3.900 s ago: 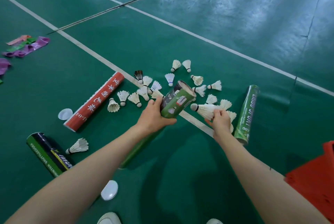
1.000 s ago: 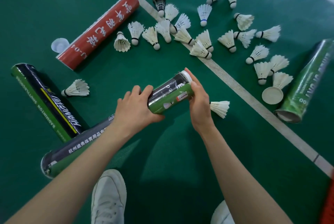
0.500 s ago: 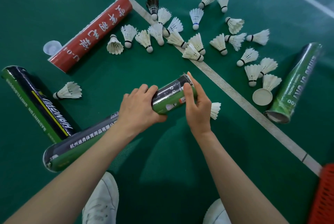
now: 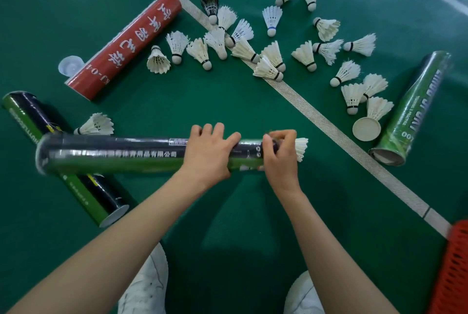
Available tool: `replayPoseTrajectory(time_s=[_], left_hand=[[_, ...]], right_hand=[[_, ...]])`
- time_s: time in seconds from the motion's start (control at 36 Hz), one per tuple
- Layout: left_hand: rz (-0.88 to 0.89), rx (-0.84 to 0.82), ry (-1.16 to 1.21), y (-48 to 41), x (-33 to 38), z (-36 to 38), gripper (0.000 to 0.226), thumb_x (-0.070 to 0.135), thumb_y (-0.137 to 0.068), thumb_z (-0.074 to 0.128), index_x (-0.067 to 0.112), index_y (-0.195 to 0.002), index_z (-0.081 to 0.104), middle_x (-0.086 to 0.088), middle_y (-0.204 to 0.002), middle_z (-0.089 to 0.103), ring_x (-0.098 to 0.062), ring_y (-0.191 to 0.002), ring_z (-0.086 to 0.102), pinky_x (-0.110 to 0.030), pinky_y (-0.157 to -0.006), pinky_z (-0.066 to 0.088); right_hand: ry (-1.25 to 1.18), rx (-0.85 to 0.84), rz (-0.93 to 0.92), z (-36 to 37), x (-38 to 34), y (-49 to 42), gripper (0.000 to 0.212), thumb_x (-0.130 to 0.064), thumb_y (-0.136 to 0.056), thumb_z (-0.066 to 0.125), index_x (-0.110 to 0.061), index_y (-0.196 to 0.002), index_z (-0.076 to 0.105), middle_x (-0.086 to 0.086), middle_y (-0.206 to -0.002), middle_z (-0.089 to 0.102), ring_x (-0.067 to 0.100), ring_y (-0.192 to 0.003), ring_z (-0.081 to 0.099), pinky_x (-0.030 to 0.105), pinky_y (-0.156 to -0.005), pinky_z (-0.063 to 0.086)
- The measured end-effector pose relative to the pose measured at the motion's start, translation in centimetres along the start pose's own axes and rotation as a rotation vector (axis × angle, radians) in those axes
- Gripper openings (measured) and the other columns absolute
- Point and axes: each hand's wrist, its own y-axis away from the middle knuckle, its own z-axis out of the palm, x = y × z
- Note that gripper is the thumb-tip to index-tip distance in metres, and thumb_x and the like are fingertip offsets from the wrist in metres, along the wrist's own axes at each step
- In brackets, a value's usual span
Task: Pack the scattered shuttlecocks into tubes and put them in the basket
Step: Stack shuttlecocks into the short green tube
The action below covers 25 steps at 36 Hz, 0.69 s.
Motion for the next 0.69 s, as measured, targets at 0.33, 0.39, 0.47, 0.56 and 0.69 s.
replayPoseTrajectory(time_s=[0.33, 0.39, 0.47, 0.56, 0.69], left_hand=[[0.166, 0.027, -0.100, -1.6, 0.3, 1.5, 0.065, 0.020, -0.083, 0.062, 0.032, -0.139, 0.030, -0.005, -0.127, 0.041, -0.030, -0.118, 0.039, -0.043, -0.106, 0.018], [0.203, 0.054, -0.082, -1.8, 0.2, 1.9, 0.066, 0.016, -0.084, 0.060, 0.031, -0.140, 0.029, -0.005, -0.130, 0.039, -0.029, -0.124, 0.035, -0.043, -0.111, 0.012], [0.216, 0.054, -0.016, -1.8, -0.5, 2.8, 0.072, 0.013, -0.086, 0.056, 0.028, -0.147, 0.020, -0.004, -0.143, 0.031, -0.023, -0.139, 0.019, -0.044, -0.115, -0.005], [0.116, 0.078, 0.146, -1.0, -1.9, 3.8, 0.078, 0.008, -0.086, 0.056, 0.026, -0.149, 0.015, -0.002, -0.153, 0.020, -0.017, -0.145, 0.004, -0.044, -0.116, -0.013], [-0.297, 0.214, 0.450, 2.9, -6.1, 6.2, 0.069, 0.014, -0.083, 0.064, 0.022, -0.144, 0.033, -0.009, -0.152, 0.023, -0.025, -0.145, 0.006, -0.040, -0.118, -0.005]], right_hand=[[0.723, -0.551, -0.201, -2.5, 1.7, 1.2, 0.084, -0.051, -0.072, 0.075, -0.012, -0.134, 0.035, 0.001, -0.127, 0.046, 0.020, -0.124, 0.035, 0.029, -0.104, 0.031], [0.786, -0.518, -0.194, -2.1, 1.5, 1.2, 0.076, -0.052, -0.071, 0.074, -0.016, -0.127, 0.038, -0.002, -0.119, 0.049, 0.019, -0.115, 0.041, 0.029, -0.088, 0.038], [0.793, -0.449, -0.167, -1.3, 1.5, 1.4, 0.056, -0.048, -0.069, 0.070, -0.019, -0.107, 0.041, -0.004, -0.100, 0.052, 0.020, -0.094, 0.048, 0.030, -0.068, 0.037], [0.778, -0.420, -0.113, -0.2, 2.0, 1.7, 0.049, -0.048, -0.067, 0.067, -0.020, -0.097, 0.040, -0.004, -0.089, 0.053, 0.020, -0.081, 0.050, 0.031, -0.062, 0.038], [0.807, -0.429, -0.012, 0.9, 3.9, 2.7, 0.044, -0.044, -0.073, 0.066, -0.018, -0.098, 0.040, -0.002, -0.088, 0.051, 0.019, -0.083, 0.047, 0.030, -0.061, 0.037]])
